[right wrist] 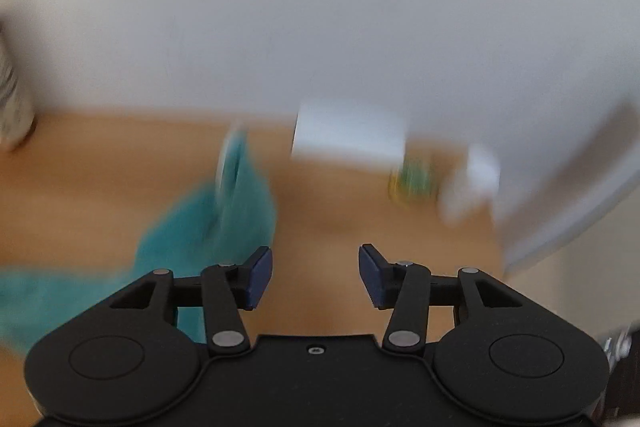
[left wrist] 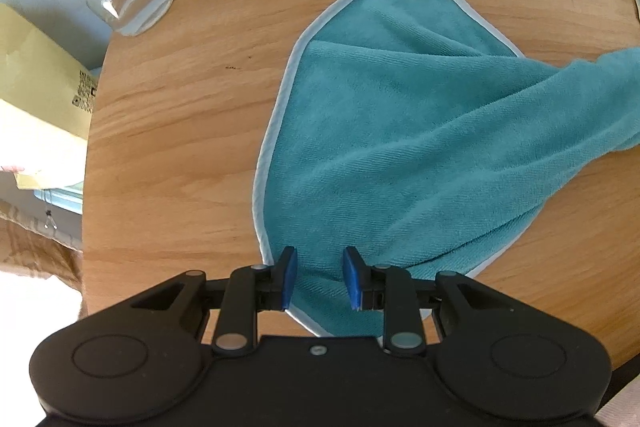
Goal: Fold towel
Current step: 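Lift the towel edge with the right tool and drag it across the table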
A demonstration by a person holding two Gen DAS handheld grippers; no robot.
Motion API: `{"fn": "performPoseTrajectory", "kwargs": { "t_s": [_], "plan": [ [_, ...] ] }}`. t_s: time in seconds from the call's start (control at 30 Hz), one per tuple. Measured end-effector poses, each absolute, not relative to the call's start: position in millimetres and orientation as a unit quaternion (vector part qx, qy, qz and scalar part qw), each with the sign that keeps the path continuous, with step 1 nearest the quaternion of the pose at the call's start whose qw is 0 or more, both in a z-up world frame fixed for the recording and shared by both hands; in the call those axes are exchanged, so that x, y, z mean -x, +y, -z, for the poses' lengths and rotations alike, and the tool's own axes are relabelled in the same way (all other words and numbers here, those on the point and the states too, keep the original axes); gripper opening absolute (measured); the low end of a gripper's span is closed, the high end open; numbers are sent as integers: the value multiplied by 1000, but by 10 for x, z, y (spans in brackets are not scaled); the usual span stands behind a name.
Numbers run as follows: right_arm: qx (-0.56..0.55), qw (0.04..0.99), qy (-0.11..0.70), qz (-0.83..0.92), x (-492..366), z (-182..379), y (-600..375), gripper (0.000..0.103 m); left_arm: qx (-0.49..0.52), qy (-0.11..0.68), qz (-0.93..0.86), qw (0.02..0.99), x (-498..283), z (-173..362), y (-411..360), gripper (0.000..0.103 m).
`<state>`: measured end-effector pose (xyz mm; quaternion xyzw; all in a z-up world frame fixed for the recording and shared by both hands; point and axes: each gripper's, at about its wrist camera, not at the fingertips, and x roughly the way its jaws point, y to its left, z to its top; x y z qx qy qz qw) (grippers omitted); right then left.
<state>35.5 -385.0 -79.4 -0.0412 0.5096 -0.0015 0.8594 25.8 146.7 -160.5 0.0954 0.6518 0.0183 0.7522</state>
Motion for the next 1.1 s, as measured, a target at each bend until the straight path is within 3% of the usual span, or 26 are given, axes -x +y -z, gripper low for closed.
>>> {"fn": "performPoseTrajectory", "kwargs": {
  "t_s": [0.2, 0.37, 0.47, 0.53, 0.57, 1.1],
  "plan": [
    [16, 843, 538, -7, -147, 1237, -3545, 49, -70, 659, -9, 748, -294, 1604, 1561, 26],
    [15, 836, 548, 6, -156, 1290, -3476, 49, -69, 658, -4, 750, -268, 1598, 1553, 26],
    [-17, 833, 553, -3, -119, 1240, -3524, 33, -56, 659, -6, 750, -280, 1605, 1606, 26],
    [-29, 830, 557, -11, -126, 1255, -3535, 10, -54, 659, -10, 751, -286, 1609, 1629, 30],
    [-27, 828, 560, -16, -129, 1253, -3524, 6, -52, 658, -13, 751, -285, 1610, 1633, 30],
    [48, 764, 615, 189, 706, 1088, -4278, 3, -77, 655, 0, 751, -259, 1597, 1575, 30]
  ]
}}
